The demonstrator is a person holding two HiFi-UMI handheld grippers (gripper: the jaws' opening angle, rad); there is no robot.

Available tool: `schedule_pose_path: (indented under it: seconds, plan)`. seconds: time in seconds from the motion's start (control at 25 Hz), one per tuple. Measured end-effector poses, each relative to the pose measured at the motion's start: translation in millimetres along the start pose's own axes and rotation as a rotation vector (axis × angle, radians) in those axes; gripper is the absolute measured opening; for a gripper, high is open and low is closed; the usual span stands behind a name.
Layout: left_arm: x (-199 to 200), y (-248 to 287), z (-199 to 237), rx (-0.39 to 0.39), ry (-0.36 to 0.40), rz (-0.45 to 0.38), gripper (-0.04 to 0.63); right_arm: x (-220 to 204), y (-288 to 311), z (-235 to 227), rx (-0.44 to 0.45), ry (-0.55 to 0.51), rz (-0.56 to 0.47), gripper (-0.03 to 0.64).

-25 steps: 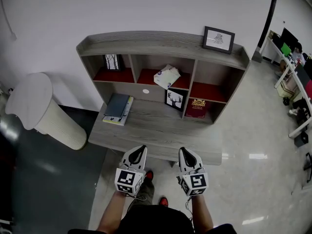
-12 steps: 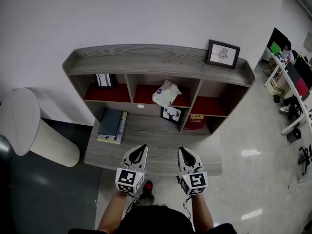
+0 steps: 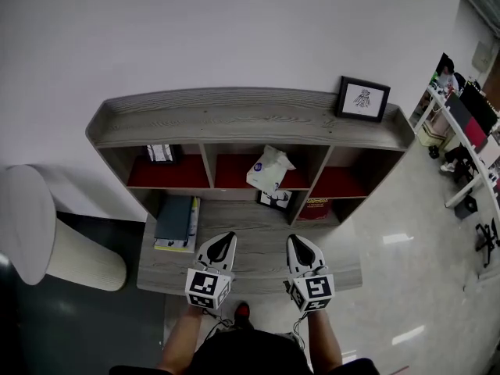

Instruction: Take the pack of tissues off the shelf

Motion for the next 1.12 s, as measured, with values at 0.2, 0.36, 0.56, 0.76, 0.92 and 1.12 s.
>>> schedule_pose_path:
  seconds: [0.2, 0.36, 0.56, 0.76, 0.92, 1.12]
  plan:
    - [0.1, 15.0, 18.2, -0.033, 0.006, 0.004, 0.008, -1.1, 19.9, 0.1, -0.029, 0.027, -0.006, 0.031]
    - [1.6, 24.1, 28.9, -0.04, 0.001, -0.001, 0.008, 7.2, 35.1, -2.4, -0.032, 0.053, -0.022, 0.032]
    - [3.7, 27.2, 38.9, -0.038, -0.001, -0.009, 0.008, 19.8, 63.3, -6.9, 0.019, 0.085, -0.029, 0.133]
    - [2.1, 25.0, 48.1, -0.021, -0.011, -0.007, 0.008, 28.5, 93.5, -15.9, 0.031, 0.057, -0.011, 0.152]
    - [-1.0, 20.3, 56.2, 0.0, -0.016, -0.001, 0.008, 31.3, 113.7, -19.7, 0.042, 0.053, 0.001, 0.156]
    - [-1.0, 14.5, 67.8, 0.029, -0.019, -0.003, 0.008, 26.7, 132.7, -19.0, 0.055, 0.054, 0.021, 0.156]
Point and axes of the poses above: the fingertips, and each gripper's own axes: y forward along the fingers, z to its left, x out of its top, the point moved 4 cm from there along -y, backward along the fingers
